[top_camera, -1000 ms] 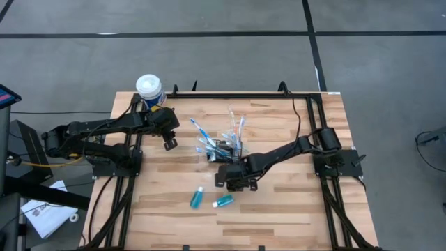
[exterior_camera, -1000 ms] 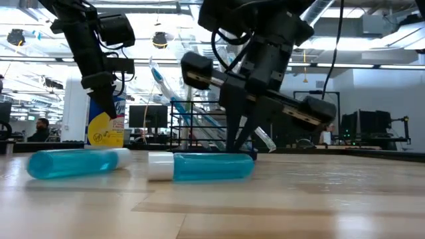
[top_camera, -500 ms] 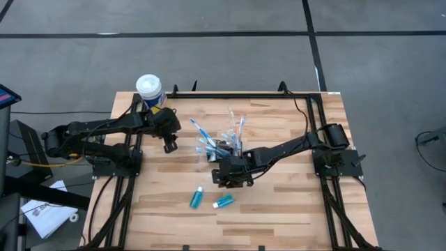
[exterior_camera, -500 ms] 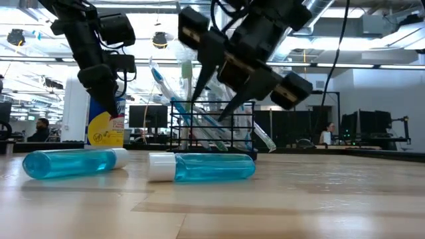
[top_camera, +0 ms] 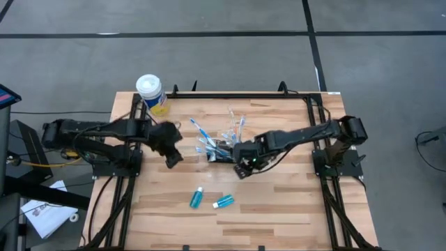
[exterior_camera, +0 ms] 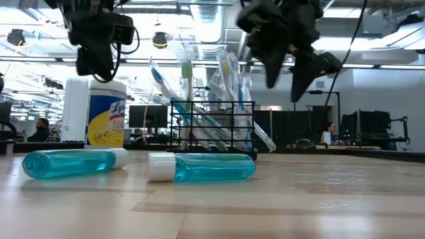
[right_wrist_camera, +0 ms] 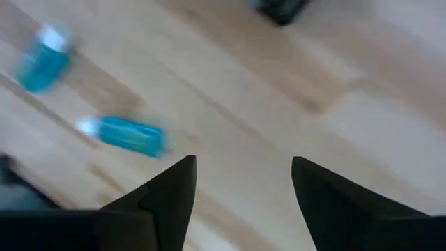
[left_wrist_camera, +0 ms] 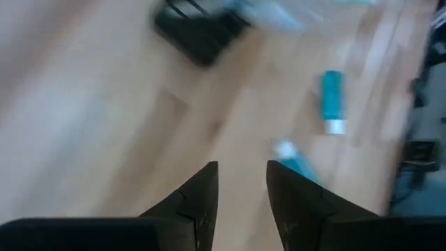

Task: Pick & Place toothbrushing station
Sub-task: Put the blue mouthwash into the mesh

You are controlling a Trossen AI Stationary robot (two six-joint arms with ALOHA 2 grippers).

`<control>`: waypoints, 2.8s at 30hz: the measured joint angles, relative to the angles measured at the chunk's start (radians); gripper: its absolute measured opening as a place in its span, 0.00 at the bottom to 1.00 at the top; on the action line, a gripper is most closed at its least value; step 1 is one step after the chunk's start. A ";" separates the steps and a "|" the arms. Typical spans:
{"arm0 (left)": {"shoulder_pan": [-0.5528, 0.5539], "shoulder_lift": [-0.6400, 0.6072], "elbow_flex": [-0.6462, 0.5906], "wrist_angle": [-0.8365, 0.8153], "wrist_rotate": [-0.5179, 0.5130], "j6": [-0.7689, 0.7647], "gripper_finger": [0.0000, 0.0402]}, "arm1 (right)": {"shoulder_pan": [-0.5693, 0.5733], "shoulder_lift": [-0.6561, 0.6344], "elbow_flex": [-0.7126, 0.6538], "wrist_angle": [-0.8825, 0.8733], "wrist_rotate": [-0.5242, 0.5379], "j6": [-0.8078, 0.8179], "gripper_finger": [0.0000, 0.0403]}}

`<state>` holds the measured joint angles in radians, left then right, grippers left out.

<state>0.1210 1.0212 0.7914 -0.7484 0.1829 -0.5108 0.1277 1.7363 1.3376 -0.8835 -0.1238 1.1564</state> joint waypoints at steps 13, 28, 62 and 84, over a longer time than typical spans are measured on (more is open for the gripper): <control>-0.381 0.430 0.259 0.113 -0.177 -0.622 0.40 | -0.148 -0.086 -0.195 0.097 -0.002 -0.454 0.55; -0.445 0.673 0.396 0.075 -0.176 -0.832 0.47 | -0.115 -0.221 -0.248 0.155 -0.007 -0.558 0.55; -0.487 0.807 0.409 -0.012 -0.080 -0.996 0.47 | -0.110 -0.220 -0.248 0.136 -0.036 -0.774 0.55; -0.504 0.807 0.369 0.097 -0.070 -0.992 0.73 | -0.118 -0.220 -0.248 0.136 -0.036 -0.763 0.53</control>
<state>-0.3832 1.8278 1.1602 -0.6517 0.1127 -1.5025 0.0093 1.5162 1.0901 -0.7475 -0.1600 0.3931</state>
